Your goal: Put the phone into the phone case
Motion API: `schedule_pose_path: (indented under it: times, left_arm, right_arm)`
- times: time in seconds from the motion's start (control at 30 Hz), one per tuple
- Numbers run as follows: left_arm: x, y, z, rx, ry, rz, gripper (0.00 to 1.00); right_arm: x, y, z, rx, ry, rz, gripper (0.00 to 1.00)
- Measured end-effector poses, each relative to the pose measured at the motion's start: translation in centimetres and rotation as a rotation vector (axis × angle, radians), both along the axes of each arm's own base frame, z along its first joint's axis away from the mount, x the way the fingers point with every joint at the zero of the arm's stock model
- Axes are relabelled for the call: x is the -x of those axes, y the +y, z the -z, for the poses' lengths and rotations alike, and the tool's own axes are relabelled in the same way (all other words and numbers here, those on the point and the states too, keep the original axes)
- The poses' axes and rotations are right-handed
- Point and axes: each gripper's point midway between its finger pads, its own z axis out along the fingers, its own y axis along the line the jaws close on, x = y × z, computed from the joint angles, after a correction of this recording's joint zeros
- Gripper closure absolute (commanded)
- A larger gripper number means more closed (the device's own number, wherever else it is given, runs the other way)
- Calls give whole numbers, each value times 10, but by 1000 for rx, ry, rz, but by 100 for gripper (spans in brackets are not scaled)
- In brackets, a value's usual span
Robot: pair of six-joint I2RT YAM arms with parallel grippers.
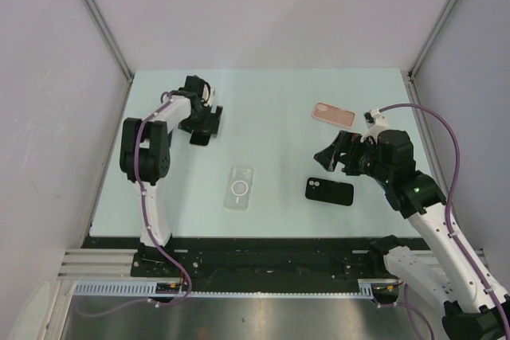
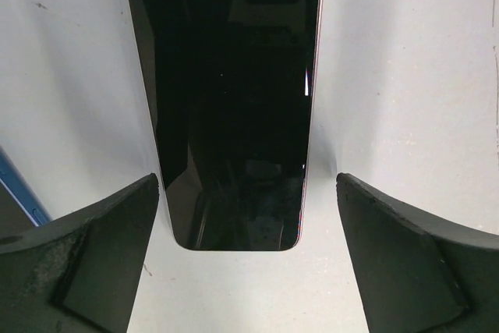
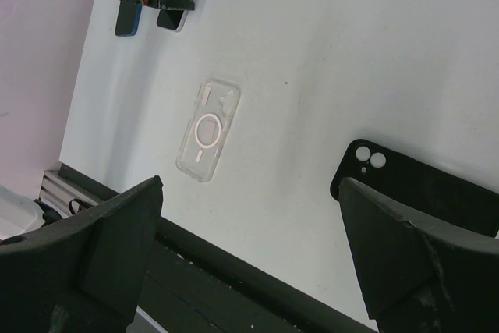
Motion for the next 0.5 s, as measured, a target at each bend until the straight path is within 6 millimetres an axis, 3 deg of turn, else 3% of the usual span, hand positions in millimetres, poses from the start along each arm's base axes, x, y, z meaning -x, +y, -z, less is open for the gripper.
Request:
schedule_pose_path:
  times: [0.5]
  left_arm:
    - [1,-5,4,-54,23,17,11]
  right_arm:
    - [1,-1,1,2,6,-1,0]
